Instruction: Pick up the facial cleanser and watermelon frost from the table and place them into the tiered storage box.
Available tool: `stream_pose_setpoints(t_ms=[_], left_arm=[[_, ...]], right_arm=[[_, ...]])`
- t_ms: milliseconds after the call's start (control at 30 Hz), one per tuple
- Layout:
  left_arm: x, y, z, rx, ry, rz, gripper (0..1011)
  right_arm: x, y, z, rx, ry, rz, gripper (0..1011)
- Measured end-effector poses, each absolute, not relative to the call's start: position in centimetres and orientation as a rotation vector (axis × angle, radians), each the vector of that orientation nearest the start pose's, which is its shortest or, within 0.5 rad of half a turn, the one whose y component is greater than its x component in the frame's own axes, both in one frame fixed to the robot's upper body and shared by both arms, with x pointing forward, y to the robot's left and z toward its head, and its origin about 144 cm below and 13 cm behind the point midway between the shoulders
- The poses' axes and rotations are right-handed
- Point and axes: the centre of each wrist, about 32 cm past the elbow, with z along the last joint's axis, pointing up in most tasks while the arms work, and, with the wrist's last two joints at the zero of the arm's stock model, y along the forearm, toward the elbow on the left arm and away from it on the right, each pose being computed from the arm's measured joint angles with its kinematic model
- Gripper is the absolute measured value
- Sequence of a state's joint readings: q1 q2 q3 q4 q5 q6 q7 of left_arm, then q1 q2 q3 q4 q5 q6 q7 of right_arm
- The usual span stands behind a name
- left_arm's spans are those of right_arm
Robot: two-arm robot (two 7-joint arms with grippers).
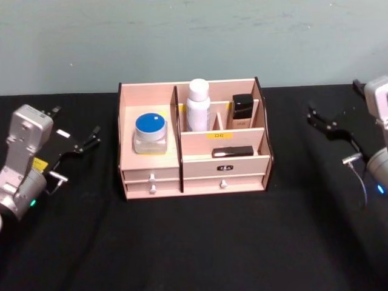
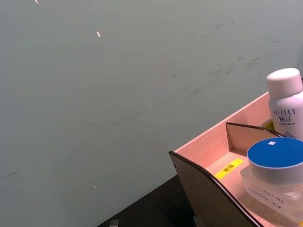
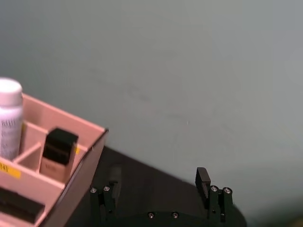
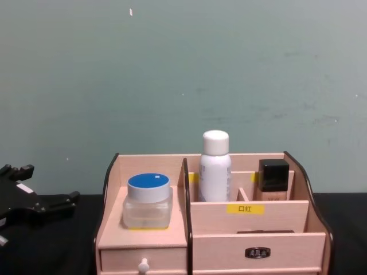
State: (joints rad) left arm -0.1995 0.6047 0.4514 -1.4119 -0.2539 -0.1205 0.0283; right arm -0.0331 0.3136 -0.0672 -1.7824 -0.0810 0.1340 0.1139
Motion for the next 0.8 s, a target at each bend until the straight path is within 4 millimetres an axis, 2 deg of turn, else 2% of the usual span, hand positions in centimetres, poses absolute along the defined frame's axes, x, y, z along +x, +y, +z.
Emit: stream_pose_setpoints(t_ms=[300, 800], left_arm=[[48.9, 31.0, 114.0, 0.304, -0.285, 1.248, 1010], [48.9, 31.0, 114.0, 0.304, -0.285, 1.248, 1010]], right_arm=[[45.2, -28.4, 118.0, -0.310, -0.240, -1.368, 1002], [45.2, -28.3, 118.3, -0.308, -0.250, -1.366, 1003]])
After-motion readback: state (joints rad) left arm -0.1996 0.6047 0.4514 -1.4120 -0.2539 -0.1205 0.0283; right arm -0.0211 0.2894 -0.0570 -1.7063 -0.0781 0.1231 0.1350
